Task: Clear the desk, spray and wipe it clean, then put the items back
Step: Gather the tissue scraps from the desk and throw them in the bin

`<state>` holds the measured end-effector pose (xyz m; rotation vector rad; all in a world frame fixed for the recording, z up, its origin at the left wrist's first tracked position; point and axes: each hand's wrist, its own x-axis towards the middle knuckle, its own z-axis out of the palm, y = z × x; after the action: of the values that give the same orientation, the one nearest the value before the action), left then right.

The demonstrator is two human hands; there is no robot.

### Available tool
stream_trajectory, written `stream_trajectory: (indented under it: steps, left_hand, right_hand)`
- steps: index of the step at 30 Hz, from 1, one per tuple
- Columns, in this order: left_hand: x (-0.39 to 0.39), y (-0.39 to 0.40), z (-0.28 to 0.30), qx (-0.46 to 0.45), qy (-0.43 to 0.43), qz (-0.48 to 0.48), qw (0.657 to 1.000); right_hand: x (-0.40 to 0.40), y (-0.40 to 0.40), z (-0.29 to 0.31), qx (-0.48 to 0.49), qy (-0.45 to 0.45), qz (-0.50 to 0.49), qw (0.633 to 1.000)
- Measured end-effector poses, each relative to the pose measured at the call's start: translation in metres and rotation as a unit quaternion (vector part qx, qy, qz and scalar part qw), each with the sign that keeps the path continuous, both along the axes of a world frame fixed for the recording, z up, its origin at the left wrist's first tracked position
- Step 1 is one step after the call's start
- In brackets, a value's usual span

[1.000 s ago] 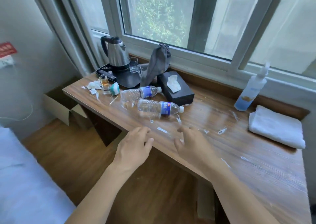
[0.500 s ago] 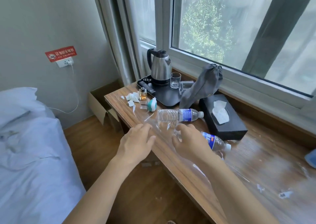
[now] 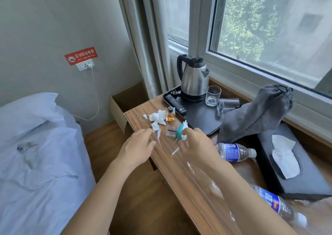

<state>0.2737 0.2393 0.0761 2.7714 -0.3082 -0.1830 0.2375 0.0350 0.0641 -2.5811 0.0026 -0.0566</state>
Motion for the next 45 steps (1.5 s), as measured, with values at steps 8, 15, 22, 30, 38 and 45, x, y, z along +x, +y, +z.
stream_trajectory:
  steps: [8, 15, 22, 30, 38, 45]
  left_hand:
    - [0.136, 0.037, -0.052, 0.011, 0.004, -0.097, 0.995]
    - [0.212, 0.039, -0.089, -0.011, 0.005, -0.268, 0.963]
    - [0.243, 0.038, -0.108, -0.005, 0.011, -0.375, 0.927]
    - [0.292, 0.101, -0.104, -0.208, 0.013, -0.302, 0.930]
    - [0.314, 0.132, -0.100, -0.198, 0.042, -0.261, 0.944]
    - [0.317, 0.139, -0.102, -0.177, 0.078, -0.268, 0.944]
  right_hand:
    - [0.089, 0.049, -0.026, -0.025, 0.007, -0.036, 0.999]
    - [0.139, 0.081, -0.032, -0.037, 0.000, -0.122, 0.992]
    - [0.169, 0.100, -0.036, -0.049, -0.004, -0.158, 0.986]
    - [0.196, 0.114, -0.046, -0.064, 0.039, -0.167, 0.983]
    - [0.217, 0.144, -0.071, -0.078, 0.116, -0.112, 0.984]
    - [0.229, 0.140, -0.080, -0.088, 0.157, -0.125, 0.976]
